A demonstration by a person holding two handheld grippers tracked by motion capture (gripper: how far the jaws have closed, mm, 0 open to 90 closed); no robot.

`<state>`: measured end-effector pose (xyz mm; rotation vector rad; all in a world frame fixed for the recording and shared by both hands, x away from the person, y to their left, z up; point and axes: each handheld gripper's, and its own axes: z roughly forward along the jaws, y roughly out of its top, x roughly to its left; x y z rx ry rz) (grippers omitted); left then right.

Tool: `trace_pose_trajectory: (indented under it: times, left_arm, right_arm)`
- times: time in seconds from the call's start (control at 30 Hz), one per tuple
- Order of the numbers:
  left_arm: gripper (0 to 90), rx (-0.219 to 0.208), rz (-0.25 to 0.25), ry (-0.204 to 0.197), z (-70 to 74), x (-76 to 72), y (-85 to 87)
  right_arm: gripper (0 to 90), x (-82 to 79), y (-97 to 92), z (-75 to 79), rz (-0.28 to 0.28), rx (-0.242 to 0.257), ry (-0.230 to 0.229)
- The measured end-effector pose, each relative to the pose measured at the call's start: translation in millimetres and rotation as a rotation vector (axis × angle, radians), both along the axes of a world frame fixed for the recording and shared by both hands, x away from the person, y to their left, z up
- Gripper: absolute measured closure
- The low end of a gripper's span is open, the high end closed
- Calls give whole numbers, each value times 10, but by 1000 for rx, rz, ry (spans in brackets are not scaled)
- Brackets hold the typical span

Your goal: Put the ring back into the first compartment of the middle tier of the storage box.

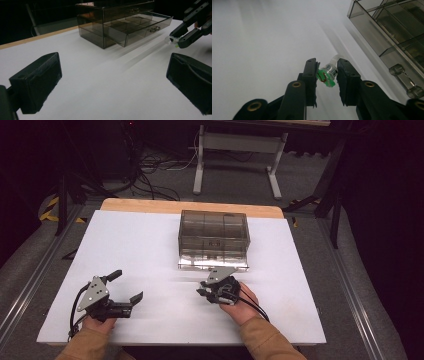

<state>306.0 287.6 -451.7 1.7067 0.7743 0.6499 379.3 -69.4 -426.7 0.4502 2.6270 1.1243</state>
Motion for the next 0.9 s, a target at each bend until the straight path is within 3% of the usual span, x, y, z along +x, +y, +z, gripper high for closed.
trace_pose_trajectory:
  times: [0.9]
  left_arm:
    - [9,0,-2,0,1,-1,1]
  right_arm:
    - [698,86,-18,220,5,-1,-20]
